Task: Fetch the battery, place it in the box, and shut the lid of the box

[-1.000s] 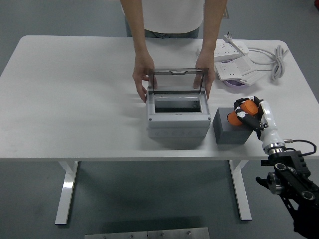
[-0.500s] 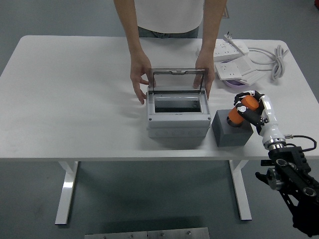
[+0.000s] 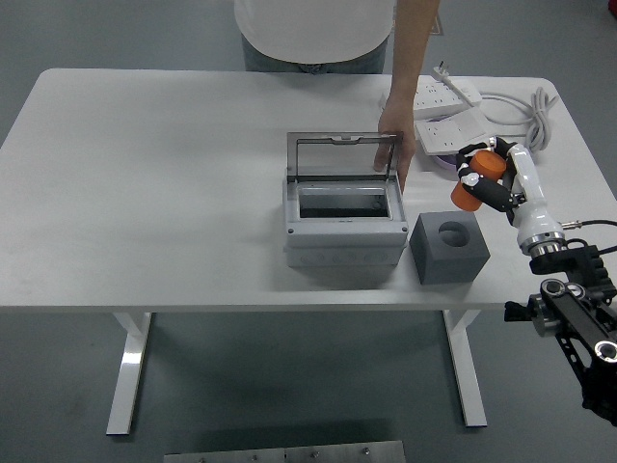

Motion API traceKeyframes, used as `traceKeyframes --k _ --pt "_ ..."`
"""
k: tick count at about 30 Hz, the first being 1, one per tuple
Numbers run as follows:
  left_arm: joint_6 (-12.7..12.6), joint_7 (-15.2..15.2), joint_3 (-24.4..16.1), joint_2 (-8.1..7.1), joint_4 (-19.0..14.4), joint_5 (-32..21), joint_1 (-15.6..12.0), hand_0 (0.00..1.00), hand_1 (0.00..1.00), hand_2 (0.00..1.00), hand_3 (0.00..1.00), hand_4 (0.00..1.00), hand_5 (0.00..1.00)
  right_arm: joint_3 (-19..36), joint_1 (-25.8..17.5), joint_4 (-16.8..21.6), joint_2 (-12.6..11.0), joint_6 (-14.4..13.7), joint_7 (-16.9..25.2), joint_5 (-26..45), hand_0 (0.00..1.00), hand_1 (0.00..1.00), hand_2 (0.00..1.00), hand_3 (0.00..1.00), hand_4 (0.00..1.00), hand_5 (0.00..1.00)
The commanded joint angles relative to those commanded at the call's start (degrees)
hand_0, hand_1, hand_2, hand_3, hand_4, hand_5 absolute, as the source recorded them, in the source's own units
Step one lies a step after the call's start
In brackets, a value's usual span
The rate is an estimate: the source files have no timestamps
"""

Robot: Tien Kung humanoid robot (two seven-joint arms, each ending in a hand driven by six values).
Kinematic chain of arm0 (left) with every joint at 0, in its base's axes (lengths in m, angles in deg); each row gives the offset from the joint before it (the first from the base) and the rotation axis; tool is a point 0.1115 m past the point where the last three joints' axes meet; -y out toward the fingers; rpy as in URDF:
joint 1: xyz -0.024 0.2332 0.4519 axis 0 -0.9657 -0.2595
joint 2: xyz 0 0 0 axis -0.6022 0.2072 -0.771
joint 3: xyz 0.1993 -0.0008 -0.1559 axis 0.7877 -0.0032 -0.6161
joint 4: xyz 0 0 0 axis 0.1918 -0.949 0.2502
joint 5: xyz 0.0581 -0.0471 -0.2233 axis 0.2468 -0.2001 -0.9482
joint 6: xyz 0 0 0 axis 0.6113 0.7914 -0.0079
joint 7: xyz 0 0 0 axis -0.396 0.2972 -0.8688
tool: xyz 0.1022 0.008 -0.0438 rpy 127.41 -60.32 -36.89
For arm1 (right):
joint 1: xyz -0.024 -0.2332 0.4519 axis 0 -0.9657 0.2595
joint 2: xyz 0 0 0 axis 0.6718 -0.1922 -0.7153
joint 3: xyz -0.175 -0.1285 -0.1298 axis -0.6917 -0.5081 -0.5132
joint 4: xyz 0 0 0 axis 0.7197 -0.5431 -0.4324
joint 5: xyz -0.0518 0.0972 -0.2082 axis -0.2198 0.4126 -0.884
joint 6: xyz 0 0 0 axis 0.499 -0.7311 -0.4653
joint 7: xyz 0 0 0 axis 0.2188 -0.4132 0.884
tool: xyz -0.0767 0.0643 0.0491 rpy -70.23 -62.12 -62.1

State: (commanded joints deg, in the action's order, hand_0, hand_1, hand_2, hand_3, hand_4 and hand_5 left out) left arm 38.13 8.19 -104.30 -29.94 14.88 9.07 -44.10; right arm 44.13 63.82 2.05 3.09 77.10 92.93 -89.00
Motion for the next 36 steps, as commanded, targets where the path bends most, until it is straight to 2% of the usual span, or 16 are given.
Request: traceKeyframes --k 1,6,7,12,13,19,28,36 --pt "0.00 -0.03 -0.01 -0.01 -0.01 -0.01 -0.04 0.632 0.698 0.573 0.541 0.500 0.002 0.17 0.27 0.57 -0.23 0.12 -0.62 -1.54 0.327 0.324 0.315 0.320 0.307 0.002" --pt "-0.04 -0.06 0.04 -0.08 -0.02 -0.17 -0.09 0.632 0.698 0.573 0.541 0.500 0.002 0.58 1.82 3.05 -1.11 0.39 -3.65 -10.38 0.327 0.324 0.315 0.320 0.307 0.002" --pt "-0.04 -0.05 0.06 -0.11 -0.02 -0.19 -0.06 0.632 0.698 0.573 0.541 0.500 0.002 0.40 2.23 3.51 -1.26 0.44 -4.44 -12.46 0.216 0.233 0.298 0.310 0.195 0.002" --pt "-0.09 -0.06 0.11 -0.21 -0.03 -0.31 0.03 0.632 0.698 0.573 0.541 0.500 0.002 -1.25 4.25 5.51 -2.04 1.26 -8.66 -22.14 0.216 0.233 0.298 0.310 0.195 0.002" --pt "-0.09 -0.06 0.13 -0.23 -0.04 -0.33 0.03 0.632 0.698 0.573 0.541 0.500 0.002 -1.78 4.73 5.81 -2.24 1.64 -9.59 -24.28 0.185 0.224 0.294 0.310 0.155 0.002" --pt "-0.03 -0.25 0.01 -0.41 -0.09 -0.21 0.14 0.632 0.698 0.573 0.541 0.500 0.002 -7.06 9.14 5.84 -3.06 4.93 -15.42 -34.62 0.191 0.228 0.291 0.311 0.148 0.002" --pt "0.22 -0.67 -0.38 -0.51 -0.19 0.39 0.46 0.632 0.698 0.573 0.541 0.500 0.002 -14.23 15.21 3.42 -0.19 8.00 -20.86 -44.60 0.193 0.223 0.288 0.310 0.137 0.002" --pt "0.55 -1.20 -1.08 -0.65 -0.28 1.38 0.70 0.632 0.698 0.573 0.541 0.500 0.002 -20.24 17.84 0.74 2.89 7.71 -22.27 -46.11 0.190 0.223 0.285 0.312 0.138 0.002"
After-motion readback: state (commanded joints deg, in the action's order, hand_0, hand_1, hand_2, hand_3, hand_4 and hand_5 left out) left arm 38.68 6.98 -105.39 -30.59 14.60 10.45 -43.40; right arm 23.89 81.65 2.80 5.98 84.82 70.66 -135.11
